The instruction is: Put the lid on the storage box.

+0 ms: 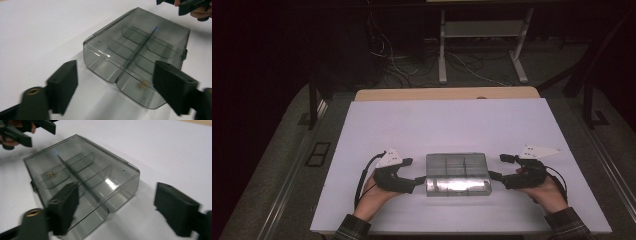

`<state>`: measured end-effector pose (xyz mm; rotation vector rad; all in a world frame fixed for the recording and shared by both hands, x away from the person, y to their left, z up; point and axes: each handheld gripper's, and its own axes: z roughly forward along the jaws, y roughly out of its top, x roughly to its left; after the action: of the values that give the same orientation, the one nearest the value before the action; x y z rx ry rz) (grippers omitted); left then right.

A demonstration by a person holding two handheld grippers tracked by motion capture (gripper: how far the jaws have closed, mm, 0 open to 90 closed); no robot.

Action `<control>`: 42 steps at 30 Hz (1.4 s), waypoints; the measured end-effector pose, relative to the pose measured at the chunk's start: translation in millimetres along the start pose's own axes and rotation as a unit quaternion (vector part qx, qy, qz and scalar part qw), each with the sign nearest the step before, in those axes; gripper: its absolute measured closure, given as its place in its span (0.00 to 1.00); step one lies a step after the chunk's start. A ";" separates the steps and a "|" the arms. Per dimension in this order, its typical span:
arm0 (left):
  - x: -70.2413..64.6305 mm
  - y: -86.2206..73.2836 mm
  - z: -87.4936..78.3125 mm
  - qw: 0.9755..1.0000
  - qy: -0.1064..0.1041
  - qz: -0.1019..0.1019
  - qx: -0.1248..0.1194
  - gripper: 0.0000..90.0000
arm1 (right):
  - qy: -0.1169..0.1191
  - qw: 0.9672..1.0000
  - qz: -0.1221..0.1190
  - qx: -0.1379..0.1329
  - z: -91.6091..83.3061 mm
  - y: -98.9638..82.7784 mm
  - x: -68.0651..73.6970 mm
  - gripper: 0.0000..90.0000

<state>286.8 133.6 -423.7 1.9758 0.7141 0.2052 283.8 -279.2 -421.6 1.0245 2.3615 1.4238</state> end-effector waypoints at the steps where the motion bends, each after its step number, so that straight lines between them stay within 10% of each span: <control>1: 0.3 -0.1 -0.7 1.000 0.001 -0.003 -0.001 0.16 | -0.006 1.000 0.001 -0.001 0.3 -0.2 -0.1 0.20; 11: 2.0 -8.5 -17.5 1.000 0.013 -0.004 -0.023 0.01 | -0.021 1.000 -0.005 -0.018 -5.3 -4.5 4.6 0.20; 42: 9.1 -37.4 -44.6 0.999 0.041 -0.011 -0.026 0.00 | -0.045 0.998 0.012 -0.031 -33.3 -40.7 0.3 0.20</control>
<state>260.2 185.0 -434.6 1.9177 0.7752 0.2902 248.5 -314.4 -438.5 1.0797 2.2365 1.4189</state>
